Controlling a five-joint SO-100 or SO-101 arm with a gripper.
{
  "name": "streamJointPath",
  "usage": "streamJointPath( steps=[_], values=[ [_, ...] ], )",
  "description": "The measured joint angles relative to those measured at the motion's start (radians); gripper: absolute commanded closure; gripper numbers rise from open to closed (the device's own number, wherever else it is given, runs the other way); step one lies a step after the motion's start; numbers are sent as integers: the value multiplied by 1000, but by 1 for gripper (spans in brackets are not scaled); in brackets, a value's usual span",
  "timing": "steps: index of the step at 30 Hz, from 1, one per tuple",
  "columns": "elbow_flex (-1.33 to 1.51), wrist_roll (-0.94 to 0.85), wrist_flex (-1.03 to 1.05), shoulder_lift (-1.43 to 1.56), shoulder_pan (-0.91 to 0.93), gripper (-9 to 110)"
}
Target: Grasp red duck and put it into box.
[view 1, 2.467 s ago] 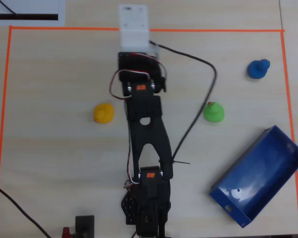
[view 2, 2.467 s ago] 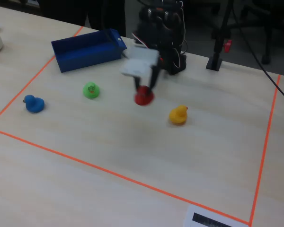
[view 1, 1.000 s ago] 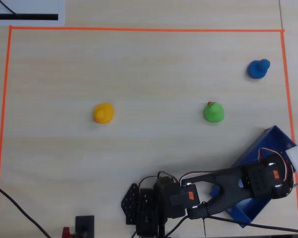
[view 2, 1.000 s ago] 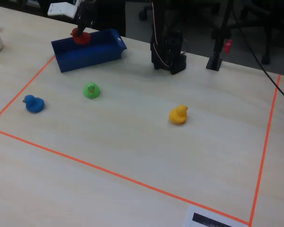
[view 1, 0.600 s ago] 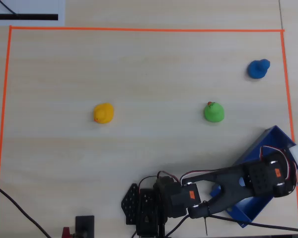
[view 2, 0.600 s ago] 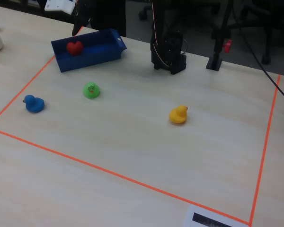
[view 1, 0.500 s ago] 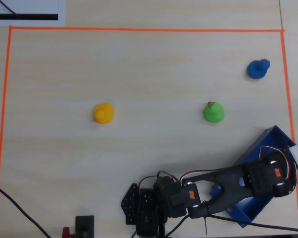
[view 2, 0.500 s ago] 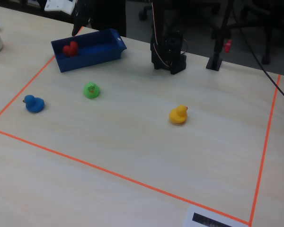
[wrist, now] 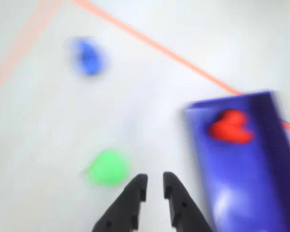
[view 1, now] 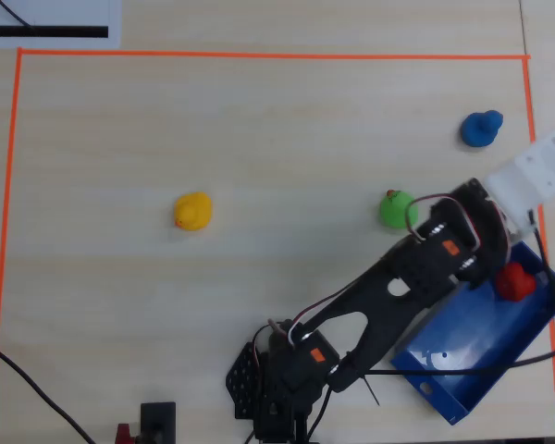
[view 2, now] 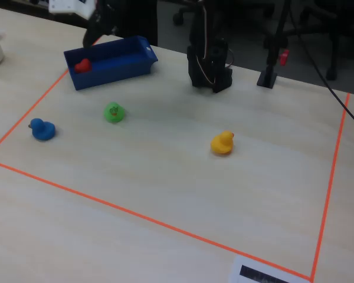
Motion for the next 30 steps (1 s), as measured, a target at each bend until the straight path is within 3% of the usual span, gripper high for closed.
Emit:
streamJointPath(
  steps=[8, 14, 21, 30],
  values=[
    [502, 41, 118, 540, -549, 101],
    [983, 18, 222, 1005, -819, 101],
    [1420, -75, 282, 1420, -870, 101],
    [1551, -91, 235, 1448, -897, 101]
  ],
)
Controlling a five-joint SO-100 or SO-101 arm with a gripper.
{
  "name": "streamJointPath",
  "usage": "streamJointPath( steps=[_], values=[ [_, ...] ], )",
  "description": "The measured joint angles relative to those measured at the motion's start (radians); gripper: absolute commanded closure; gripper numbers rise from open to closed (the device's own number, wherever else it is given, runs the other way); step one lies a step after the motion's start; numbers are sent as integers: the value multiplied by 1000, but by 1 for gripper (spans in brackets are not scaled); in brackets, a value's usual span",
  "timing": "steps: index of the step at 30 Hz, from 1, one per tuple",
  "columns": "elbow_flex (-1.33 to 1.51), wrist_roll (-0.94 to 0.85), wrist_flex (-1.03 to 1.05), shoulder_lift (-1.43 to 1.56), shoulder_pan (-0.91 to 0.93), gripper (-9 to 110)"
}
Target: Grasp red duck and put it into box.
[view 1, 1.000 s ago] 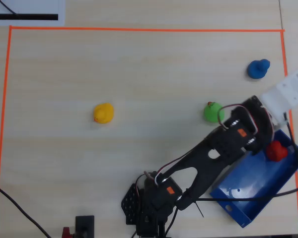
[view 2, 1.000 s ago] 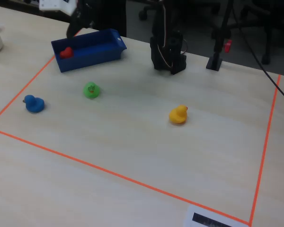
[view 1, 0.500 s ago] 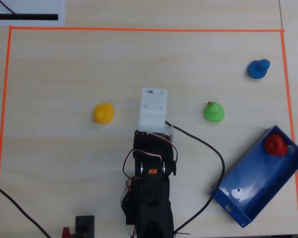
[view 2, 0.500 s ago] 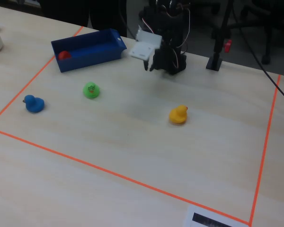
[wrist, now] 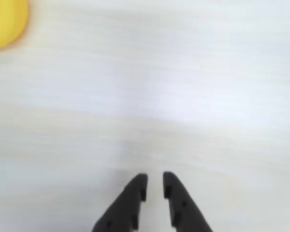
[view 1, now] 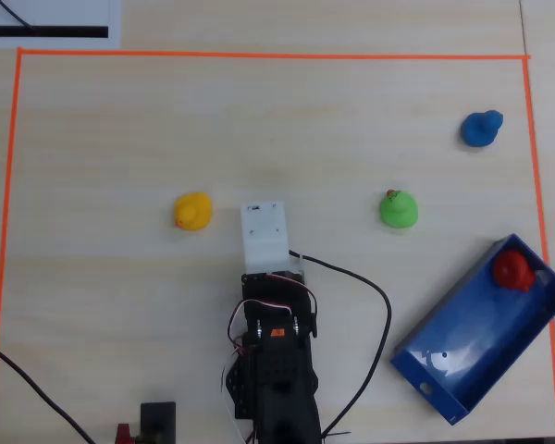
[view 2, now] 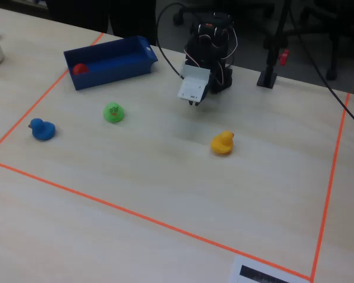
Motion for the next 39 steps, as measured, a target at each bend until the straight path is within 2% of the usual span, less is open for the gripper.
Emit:
streamJointPath(
  steps=[17, 19, 39],
  values=[
    [106, -2, -57, 2, 18, 101],
    [106, -2, -57, 2, 18, 93],
    [106, -2, -57, 2, 18, 92]
  ],
)
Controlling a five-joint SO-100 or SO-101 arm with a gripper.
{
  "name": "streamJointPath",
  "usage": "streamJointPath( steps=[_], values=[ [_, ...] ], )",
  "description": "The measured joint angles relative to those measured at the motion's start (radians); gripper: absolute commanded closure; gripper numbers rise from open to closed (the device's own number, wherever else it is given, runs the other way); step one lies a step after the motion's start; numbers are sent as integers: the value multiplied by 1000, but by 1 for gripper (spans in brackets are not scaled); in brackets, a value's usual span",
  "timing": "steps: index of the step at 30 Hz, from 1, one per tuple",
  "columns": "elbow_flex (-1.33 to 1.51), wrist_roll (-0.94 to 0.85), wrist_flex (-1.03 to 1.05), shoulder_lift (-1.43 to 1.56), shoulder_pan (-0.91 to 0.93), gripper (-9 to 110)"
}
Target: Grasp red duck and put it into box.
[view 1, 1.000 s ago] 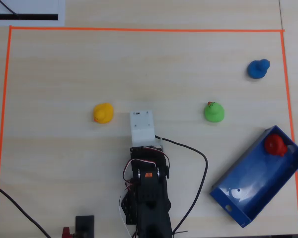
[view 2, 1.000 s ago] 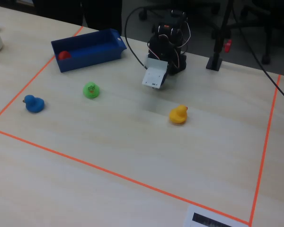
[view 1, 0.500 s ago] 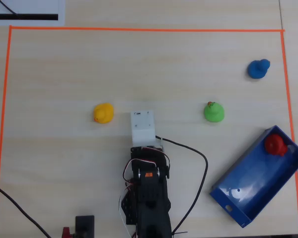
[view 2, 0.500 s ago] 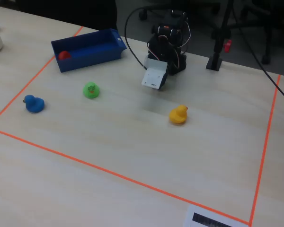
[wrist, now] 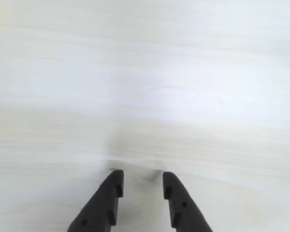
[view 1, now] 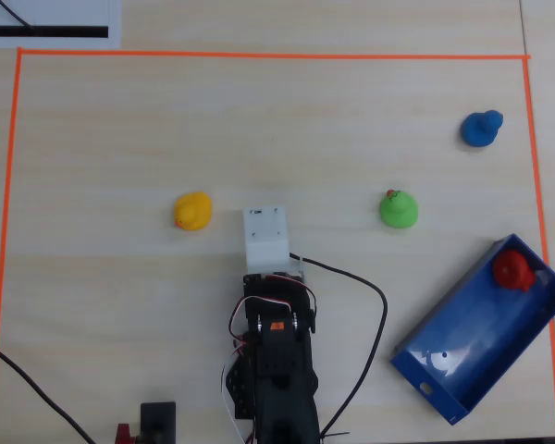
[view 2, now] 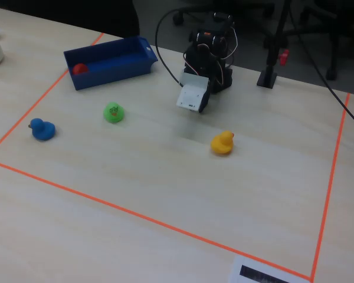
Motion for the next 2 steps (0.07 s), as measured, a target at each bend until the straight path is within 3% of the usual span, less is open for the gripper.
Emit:
streamJointPath(
  steps=[2],
  values=[
    [0, 0, 0, 0, 0, 92]
  ],
)
